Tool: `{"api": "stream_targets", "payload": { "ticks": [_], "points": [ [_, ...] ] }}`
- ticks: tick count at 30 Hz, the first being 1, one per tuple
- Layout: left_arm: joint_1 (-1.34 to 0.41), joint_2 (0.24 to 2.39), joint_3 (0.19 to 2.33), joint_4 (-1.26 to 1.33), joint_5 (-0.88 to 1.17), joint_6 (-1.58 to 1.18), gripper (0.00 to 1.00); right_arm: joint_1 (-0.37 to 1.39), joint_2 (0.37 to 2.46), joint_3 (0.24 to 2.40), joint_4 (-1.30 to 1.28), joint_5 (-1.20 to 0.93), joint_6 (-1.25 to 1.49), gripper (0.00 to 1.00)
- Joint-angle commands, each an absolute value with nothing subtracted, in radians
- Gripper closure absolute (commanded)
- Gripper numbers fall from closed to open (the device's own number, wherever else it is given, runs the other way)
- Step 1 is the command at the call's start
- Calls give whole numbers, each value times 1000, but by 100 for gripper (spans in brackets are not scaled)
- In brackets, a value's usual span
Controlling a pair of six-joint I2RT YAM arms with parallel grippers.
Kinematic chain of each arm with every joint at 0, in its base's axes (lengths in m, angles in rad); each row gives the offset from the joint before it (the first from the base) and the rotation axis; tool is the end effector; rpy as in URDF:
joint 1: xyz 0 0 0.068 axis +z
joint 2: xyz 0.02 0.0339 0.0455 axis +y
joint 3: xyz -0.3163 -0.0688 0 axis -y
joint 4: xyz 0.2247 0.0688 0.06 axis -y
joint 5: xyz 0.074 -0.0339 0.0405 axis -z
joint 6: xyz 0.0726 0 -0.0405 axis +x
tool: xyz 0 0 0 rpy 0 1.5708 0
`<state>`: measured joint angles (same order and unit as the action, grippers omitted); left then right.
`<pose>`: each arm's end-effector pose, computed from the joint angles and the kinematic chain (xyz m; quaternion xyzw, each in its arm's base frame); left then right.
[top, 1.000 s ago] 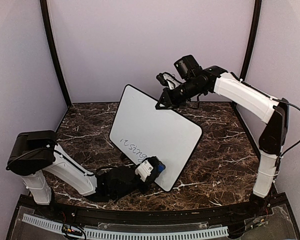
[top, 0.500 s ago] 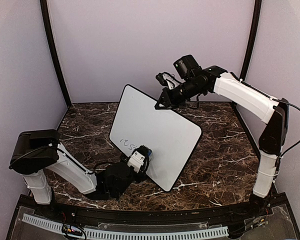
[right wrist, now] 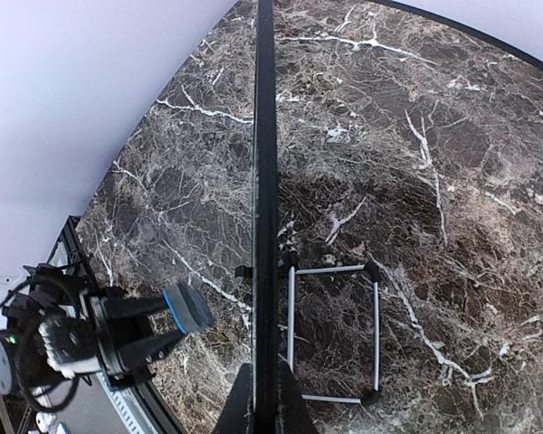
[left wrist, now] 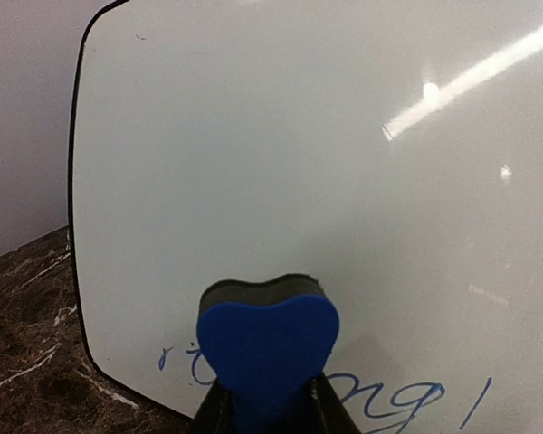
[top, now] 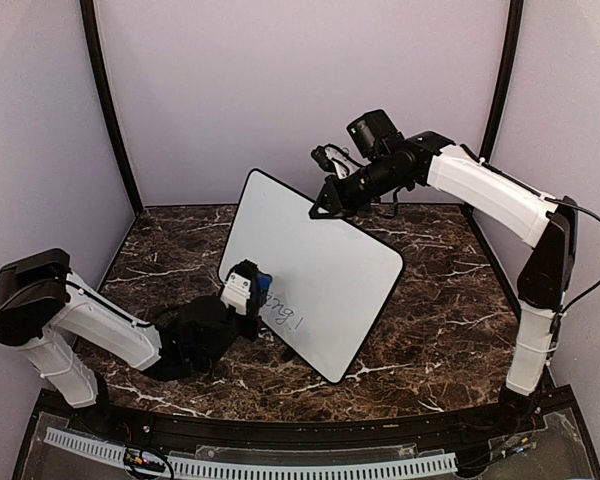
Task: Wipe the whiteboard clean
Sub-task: Erase the center of the whiteboard.
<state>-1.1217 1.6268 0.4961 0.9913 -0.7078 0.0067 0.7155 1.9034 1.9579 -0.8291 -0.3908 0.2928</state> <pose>0.1795 -0.2638 0.2336 0.1864 0.7198 -0.1037 0.6606 0.3179 0.3129 0.3859 -0.2633 0.8683 0.3404 0.2465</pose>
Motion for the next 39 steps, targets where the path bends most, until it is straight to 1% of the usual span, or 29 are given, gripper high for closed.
{"api": "stream_targets", "payload": {
  "ticks": [1, 4, 6, 9, 11, 13, 16, 18, 22, 25, 31, 39],
  "points": [
    [-995, 1449, 477, 867, -590, -133, 100, 756, 1914, 1947, -849, -453, 279, 100],
    [-895, 1359, 476, 814, -542, -164, 100, 758, 1903, 1924, -826, -466, 272, 100],
    [-841, 1345, 489, 805, -501, -175, 100, 758, 1899, 1912, -815, -470, 269, 100],
    [-761, 1372, 518, 809, -383, -250, 100, 758, 1899, 1911, -813, -478, 259, 100],
    [-708, 1417, 558, 795, -248, -312, 100, 758, 1896, 1910, -816, -479, 252, 100],
    [-682, 1465, 605, 758, -200, -362, 100, 758, 1891, 1907, -817, -479, 247, 100],
    [-675, 1507, 625, 742, -184, -399, 100, 758, 1883, 1897, -812, -478, 243, 100],
    [-668, 1520, 621, 717, -215, -444, 100, 758, 1882, 1892, -810, -477, 238, 100],
    [-620, 1545, 598, 683, -221, -532, 100, 758, 1881, 1888, -807, -476, 234, 100],
    [-591, 1584, 594, 676, -166, -590, 100, 758, 1884, 1889, -807, -476, 232, 100],
    [-589, 1693, 633, 646, -79, -691, 100, 758, 1896, 1902, -811, -478, 231, 100],
    [-589, 1702, 599, 617, -113, -745, 100, 756, 1902, 1903, -815, -474, 232, 100]
  ]
}}
